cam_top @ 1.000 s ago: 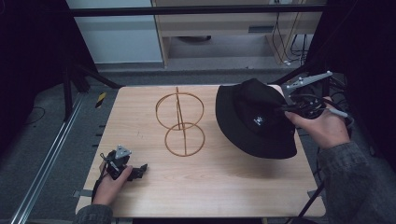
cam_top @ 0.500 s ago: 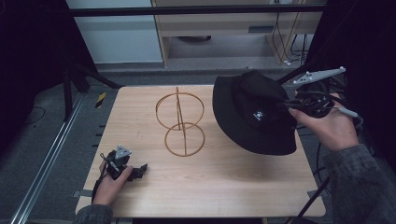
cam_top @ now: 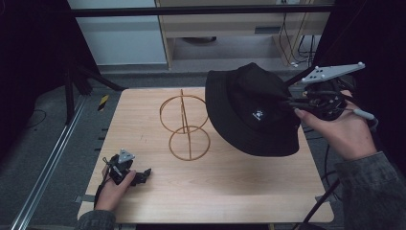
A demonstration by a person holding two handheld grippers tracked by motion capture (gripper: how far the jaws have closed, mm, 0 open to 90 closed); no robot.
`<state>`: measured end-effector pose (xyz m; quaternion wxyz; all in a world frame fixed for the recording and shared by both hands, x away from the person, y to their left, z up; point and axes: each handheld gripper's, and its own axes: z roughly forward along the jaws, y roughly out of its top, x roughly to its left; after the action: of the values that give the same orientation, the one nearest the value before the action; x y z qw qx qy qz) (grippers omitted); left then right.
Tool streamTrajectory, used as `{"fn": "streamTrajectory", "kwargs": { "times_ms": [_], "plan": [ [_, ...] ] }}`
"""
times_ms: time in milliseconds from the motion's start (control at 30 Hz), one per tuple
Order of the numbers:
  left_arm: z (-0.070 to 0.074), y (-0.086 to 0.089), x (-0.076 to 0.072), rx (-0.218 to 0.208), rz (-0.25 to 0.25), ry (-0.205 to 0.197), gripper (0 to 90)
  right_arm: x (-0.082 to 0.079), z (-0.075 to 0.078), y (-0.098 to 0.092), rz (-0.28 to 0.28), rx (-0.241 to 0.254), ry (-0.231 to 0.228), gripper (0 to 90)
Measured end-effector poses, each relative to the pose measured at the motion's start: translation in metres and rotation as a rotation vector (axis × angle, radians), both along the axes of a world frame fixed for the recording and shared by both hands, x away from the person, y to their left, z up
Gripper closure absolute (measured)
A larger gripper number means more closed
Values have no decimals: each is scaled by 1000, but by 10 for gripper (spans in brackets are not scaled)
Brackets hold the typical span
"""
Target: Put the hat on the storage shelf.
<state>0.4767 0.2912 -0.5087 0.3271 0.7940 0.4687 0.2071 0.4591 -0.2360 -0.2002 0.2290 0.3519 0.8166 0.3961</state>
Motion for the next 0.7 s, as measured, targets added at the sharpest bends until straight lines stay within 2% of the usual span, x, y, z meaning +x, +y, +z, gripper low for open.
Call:
{"fn": "streamTrajectory", "kwargs": {
  "times_ms": [333, 567, 700],
  "plan": [
    [0, 0, 0, 4, -3, 1, 0, 1, 2, 16, 38, -3, -15, 860],
    [0, 0, 0, 4, -4, 2, 0, 7, 8, 37, 78, -9, -26, 860],
    [0, 0, 0, 4, -3, 2, 0, 16, 14, 51, 93, -27, -27, 861]
  ]
}}
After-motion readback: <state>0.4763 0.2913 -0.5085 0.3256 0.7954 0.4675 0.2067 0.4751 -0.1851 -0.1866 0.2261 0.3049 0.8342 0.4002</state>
